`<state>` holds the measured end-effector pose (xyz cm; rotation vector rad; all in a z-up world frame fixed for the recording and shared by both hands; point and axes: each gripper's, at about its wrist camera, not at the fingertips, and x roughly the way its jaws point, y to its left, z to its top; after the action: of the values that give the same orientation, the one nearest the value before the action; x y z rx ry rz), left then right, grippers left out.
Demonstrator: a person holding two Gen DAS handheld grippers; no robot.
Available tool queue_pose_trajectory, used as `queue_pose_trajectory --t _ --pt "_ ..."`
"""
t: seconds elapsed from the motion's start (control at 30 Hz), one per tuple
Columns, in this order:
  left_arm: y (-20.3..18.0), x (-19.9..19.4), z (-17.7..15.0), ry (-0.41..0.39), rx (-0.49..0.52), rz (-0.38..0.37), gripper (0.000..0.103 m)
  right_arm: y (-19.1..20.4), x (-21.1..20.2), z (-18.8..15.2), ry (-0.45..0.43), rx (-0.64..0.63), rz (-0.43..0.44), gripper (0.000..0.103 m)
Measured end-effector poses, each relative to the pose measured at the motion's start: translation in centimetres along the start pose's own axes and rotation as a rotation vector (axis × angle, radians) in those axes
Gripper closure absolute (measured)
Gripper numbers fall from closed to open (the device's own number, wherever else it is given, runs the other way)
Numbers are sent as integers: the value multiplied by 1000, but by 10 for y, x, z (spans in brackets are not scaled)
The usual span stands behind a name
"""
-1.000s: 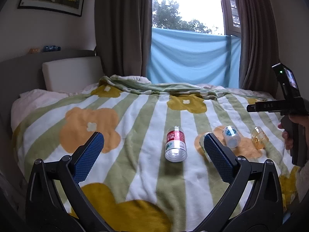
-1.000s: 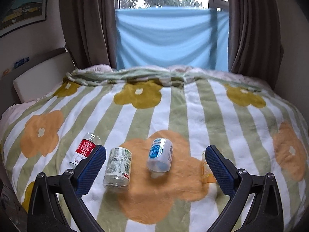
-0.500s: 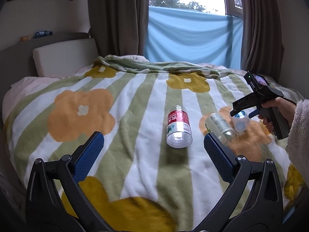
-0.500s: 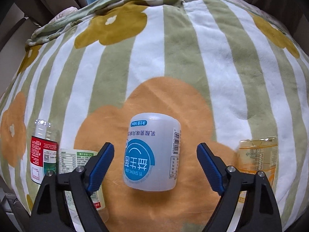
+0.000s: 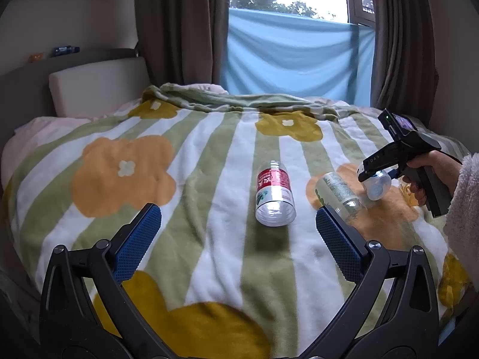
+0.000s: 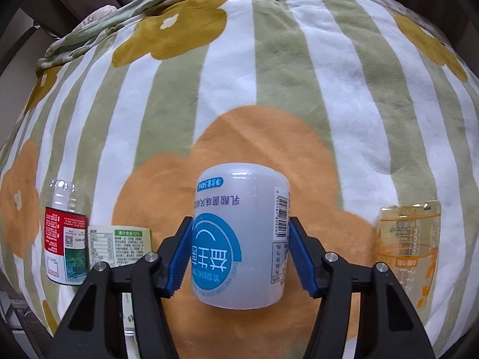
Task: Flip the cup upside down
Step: 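Lift the white bottle with the right gripper and set it down upright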
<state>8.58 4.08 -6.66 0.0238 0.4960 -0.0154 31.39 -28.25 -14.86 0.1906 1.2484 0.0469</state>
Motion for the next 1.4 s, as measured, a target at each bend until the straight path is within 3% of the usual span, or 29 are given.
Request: queue_pose_trajectory --t 0.3,0.43,0.6,0.87,1.17,1.23,1.27,1.3,1.4 --pt "-6 -13 -5 27 20 -49 0 27 -74 -80 -147 -144 -1 46" --pt "-9 -20 -7 38 39 -72 0 37 -79 -124 -129 -161 59 46" --pt "-8 -28 -12 57 53 -91 0 55 -61 -155 -89 -183 65 46" --pt "-7 -26 -20 99 62 -115 0 59 -30 -175 -21 -185 41 46" --pt "-7 -23 -21 123 63 -125 0 56 -22 -173 -19 -146 32 44" --pt "-8 -23 -21 126 65 -127 0 52 -23 -172 -20 -105 51 31" --pt "-8 -23 -21 126 64 -127 0 49 -24 -172 -26 -75 57 12" --pt "-8 -23 -22 127 63 -128 0 46 -25 -171 -35 -54 64 3" --pt "-10 -20 -22 154 47 -145 0 40 -35 -172 -70 -33 91 3"
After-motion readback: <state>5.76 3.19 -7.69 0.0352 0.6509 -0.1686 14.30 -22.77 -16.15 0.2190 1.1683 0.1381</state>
